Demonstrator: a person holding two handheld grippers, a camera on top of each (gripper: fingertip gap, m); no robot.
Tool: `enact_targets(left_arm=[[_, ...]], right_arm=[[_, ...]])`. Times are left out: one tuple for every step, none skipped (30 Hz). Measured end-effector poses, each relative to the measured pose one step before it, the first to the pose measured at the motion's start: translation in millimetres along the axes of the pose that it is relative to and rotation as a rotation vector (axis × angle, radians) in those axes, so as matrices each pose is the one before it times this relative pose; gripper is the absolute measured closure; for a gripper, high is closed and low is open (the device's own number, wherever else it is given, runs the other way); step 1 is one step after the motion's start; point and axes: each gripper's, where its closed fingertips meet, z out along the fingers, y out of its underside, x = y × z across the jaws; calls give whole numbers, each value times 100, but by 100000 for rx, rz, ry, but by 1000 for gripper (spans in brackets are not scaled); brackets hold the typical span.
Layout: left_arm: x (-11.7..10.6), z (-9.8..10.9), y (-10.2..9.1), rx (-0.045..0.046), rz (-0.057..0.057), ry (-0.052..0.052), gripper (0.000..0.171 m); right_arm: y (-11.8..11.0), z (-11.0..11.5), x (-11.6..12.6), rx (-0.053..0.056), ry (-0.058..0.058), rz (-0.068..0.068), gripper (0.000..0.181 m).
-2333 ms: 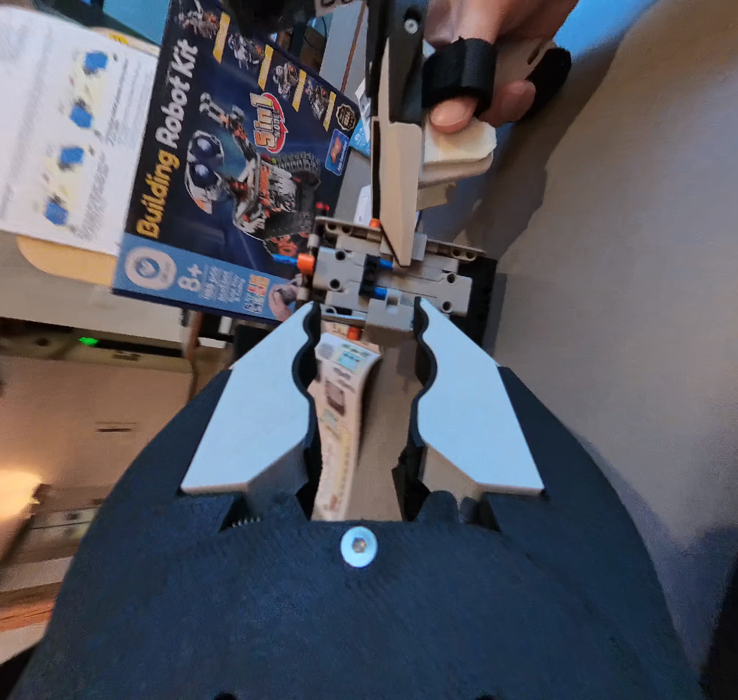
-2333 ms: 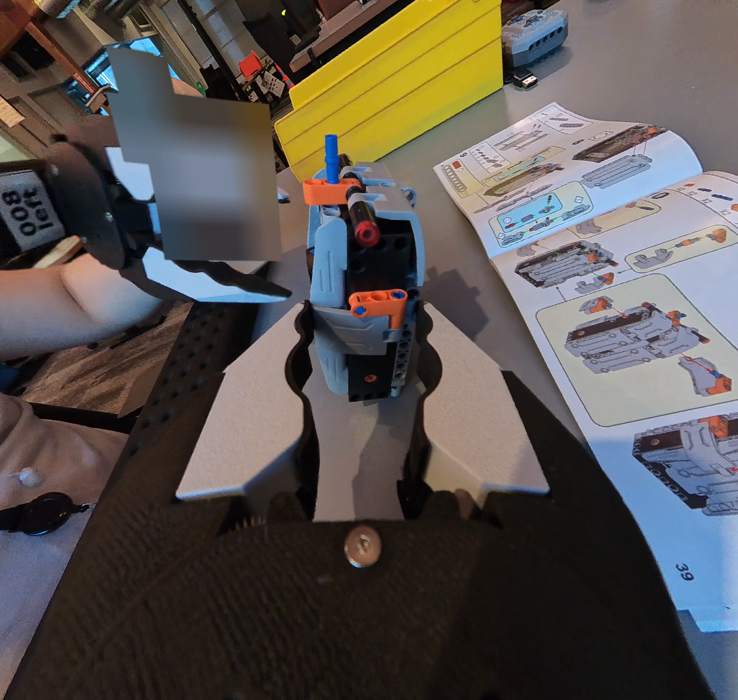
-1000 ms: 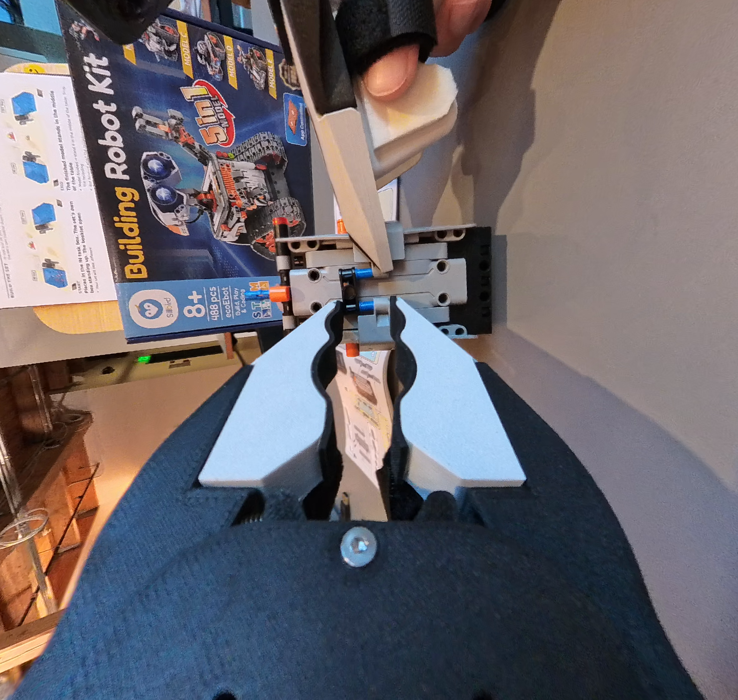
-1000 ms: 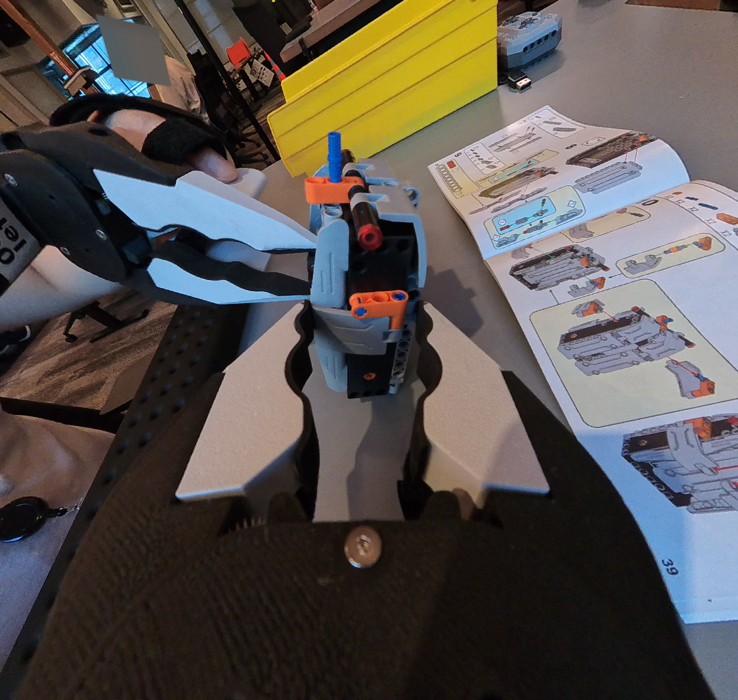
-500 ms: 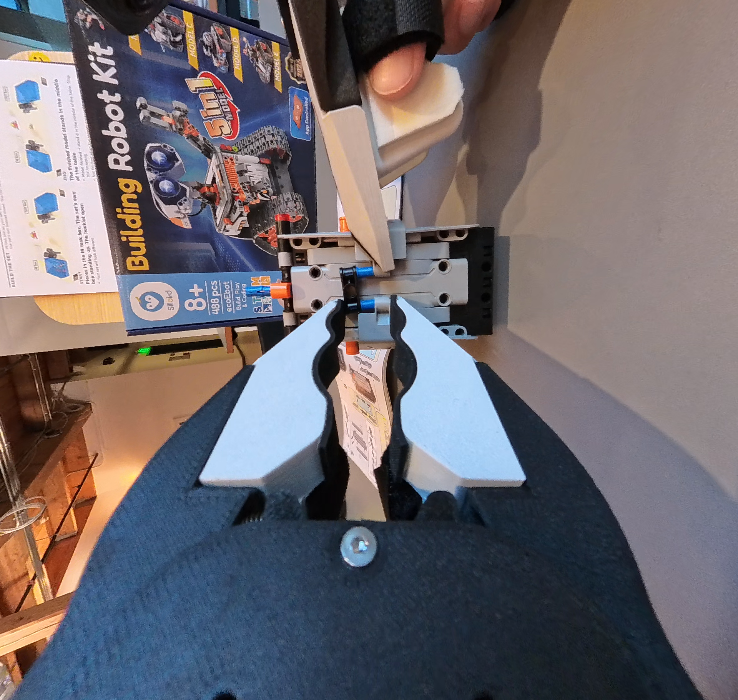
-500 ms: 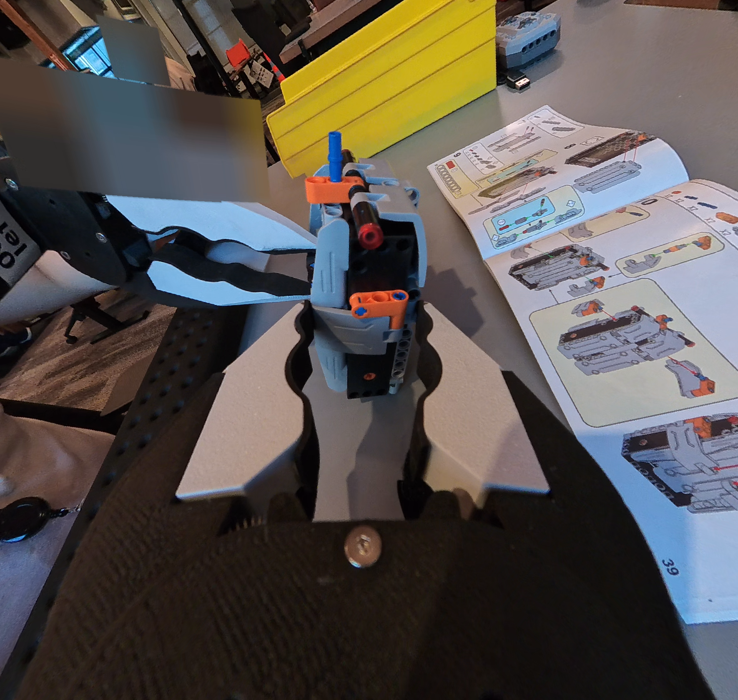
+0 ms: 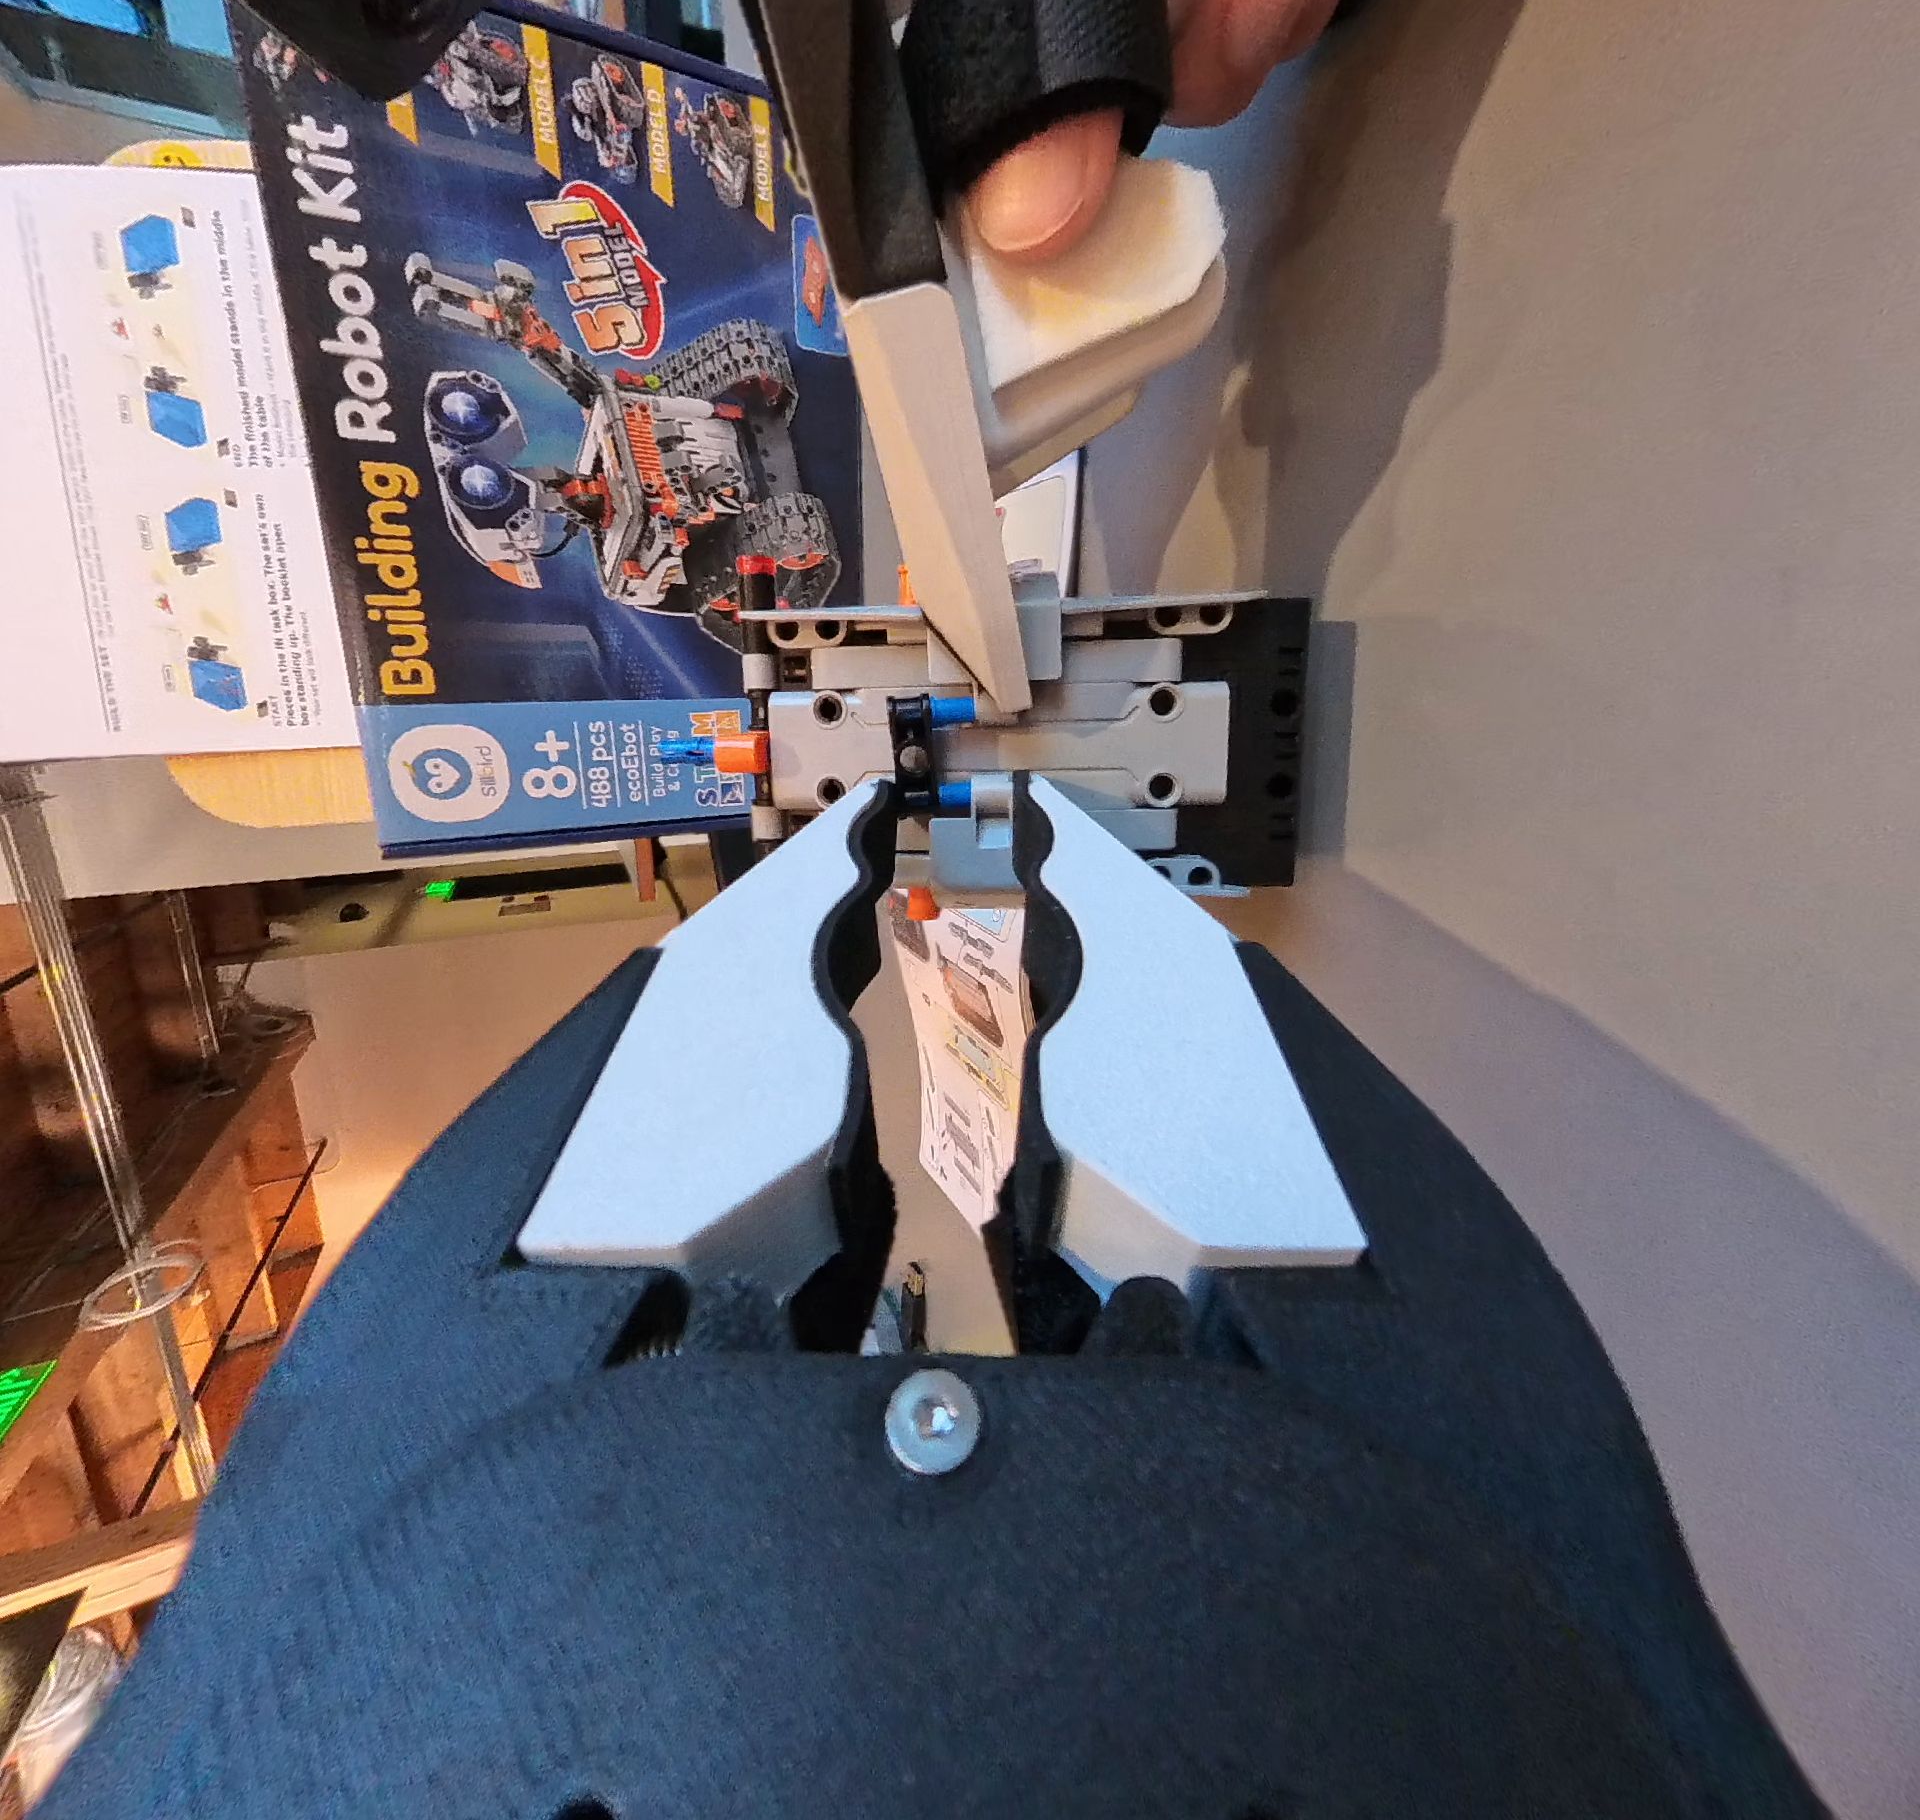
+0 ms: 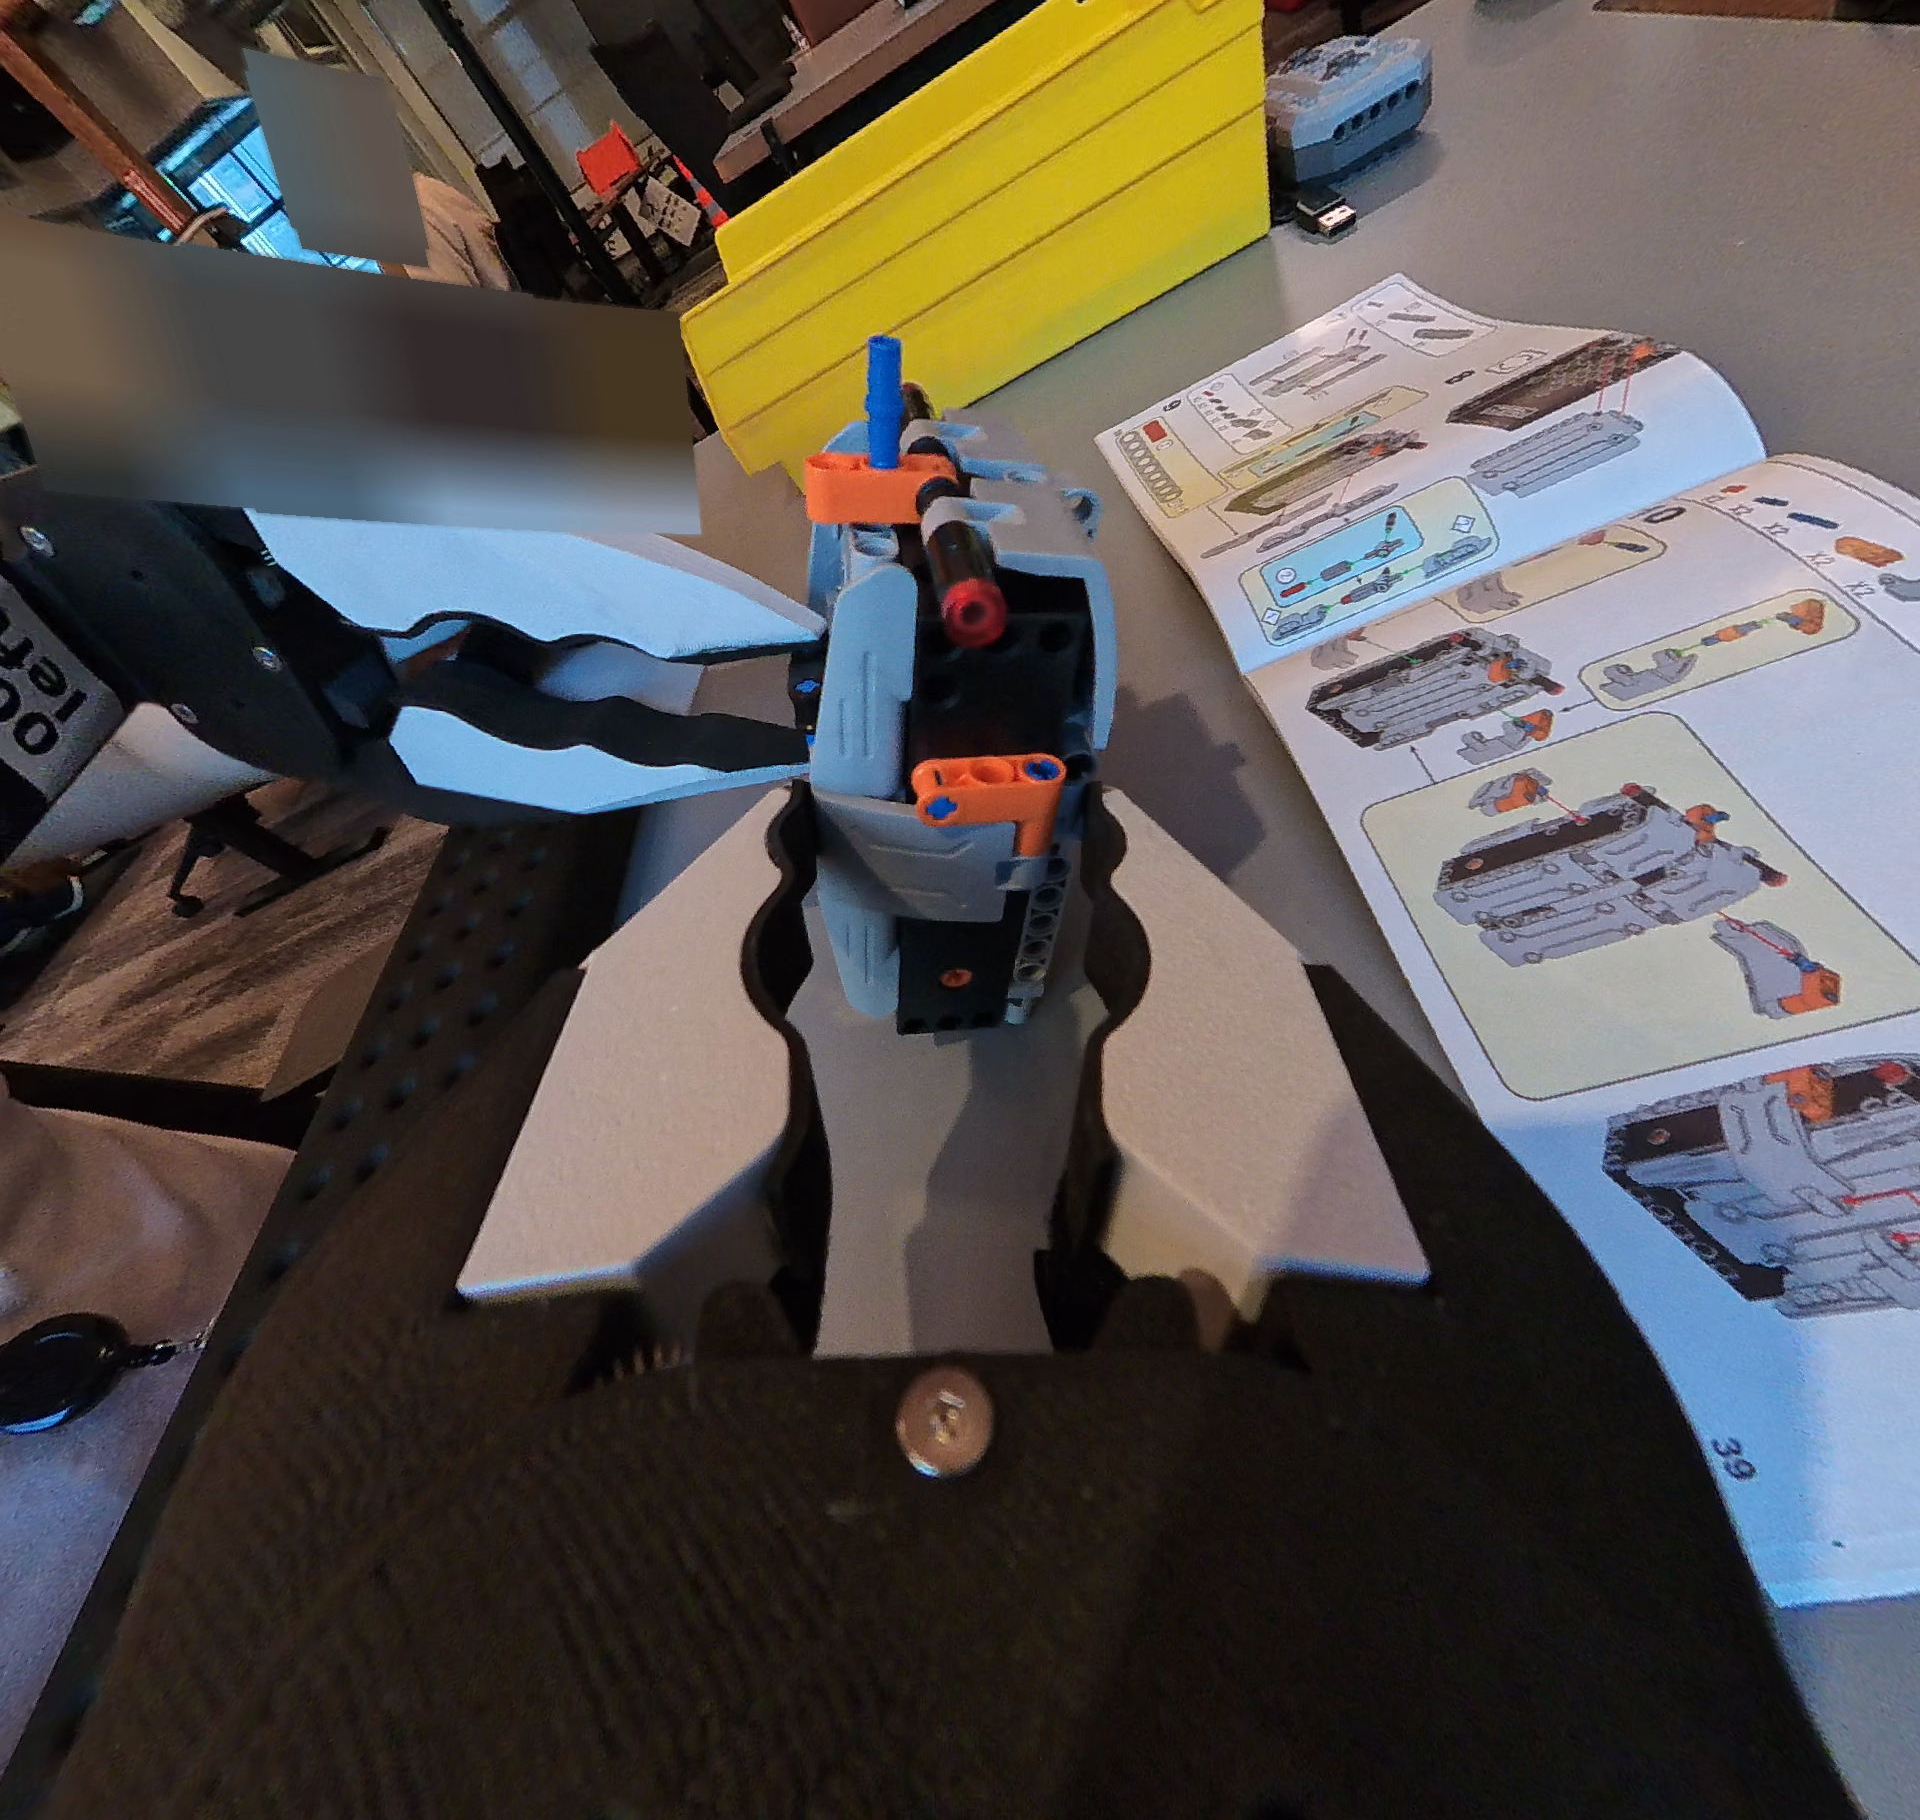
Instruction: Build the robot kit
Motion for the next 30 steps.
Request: enact_targets(left_arm=[[-1,21,-41,216,-408,-362,151],[10,4,-20,180,-322,-189,151],[25,15,-2,196,-463,62,151],[20,5,-2,179,-543,278,150],[13,6,8,79,-656,426,150],[-5,10,12,-47,-671,558,150],[-2,19,-2,-210,-479,531,150],[-1,27,2,-216,-72,459,150],[5,36,-4,-247,495,248,150],[-12,47,8,-375,1081,-84,150],[-24,55,0,-403,1422,-367,150],[-23,35,-52,-330,1469,-549,150],[-13,25,-45,-326,1144,-416,150],[-6,5,-17,-246,610,-112,150],[9,8,6,-149,197,51,150],[4,-2,24,-134,-36,41,150],[0,-10,28,-130,-139,-145,150],[2,0,37,-165,-367,-439,150],[7,-6,36,-187,-600,-609,151],[5,-14,12,-79,-489,-631,151],[1,-24,19,-88,-130,-577,151],[-13,-8,18,-162,102,-584,151],[-5,-1,-1,-182,480,-645,151],[-17,-13,-15,-168,1032,-737,151],[-16,10,0,-136,1186,-797,151],[-22,7,-12,68,1015,-647,151],[-13,-17,-29,304,795,-409,151],[-9,-14,-36,449,408,-198,151],[1,8,-10,534,35,66,151],[1,3,1,428,-121,373,151]], right_arm=[[8,-21,-8,-5,-62,-50,130],[8,9,-12,-36,86,-160,130],[-5,28,-43,-68,-18,-296,130],[5,23,-41,-110,21,-364,130],[6,11,-12,-100,71,-289,130],[2,-1,-3,-11,-9,27,130],[-9,1,12,70,-7,168,130],[2,5,-1,12,-66,63,130],[-1,3,3,-32,51,-165,130],[-9,-9,17,-29,196,-95,130],[-4,11,27,16,242,51,130],[0,-2,28,76,158,12,130],[2,-21,13,51,-15,90,130],[12,-9,2,-50,-58,80,130],[0,2,3,-38,68,-128,130],[-10,7,3,32,103,-60,130],[4,14,-10,21,-43,76,130],[-10,-2,8,7,72,-37,130],[3,5,23,10,91,39,130],[-1,7,-11,35,-112,112,130],[11,4,-19,-24,-34,-83,130],[-13,4,4,-52,182,-206,130],[1,-1,14,-43,41,10,130],[6,-14,0,6,-83,103,130],[-1,-2,16,45,61,118,130],[-7,-9,23,32,-3,180,130],[-1,0,-10,6,-64,12,130],[2,-1,-5,-16,-86,-99,130],[0,-7,-7,-60,-25,-5,130],[-10,-4,7,84,32,4,130]])
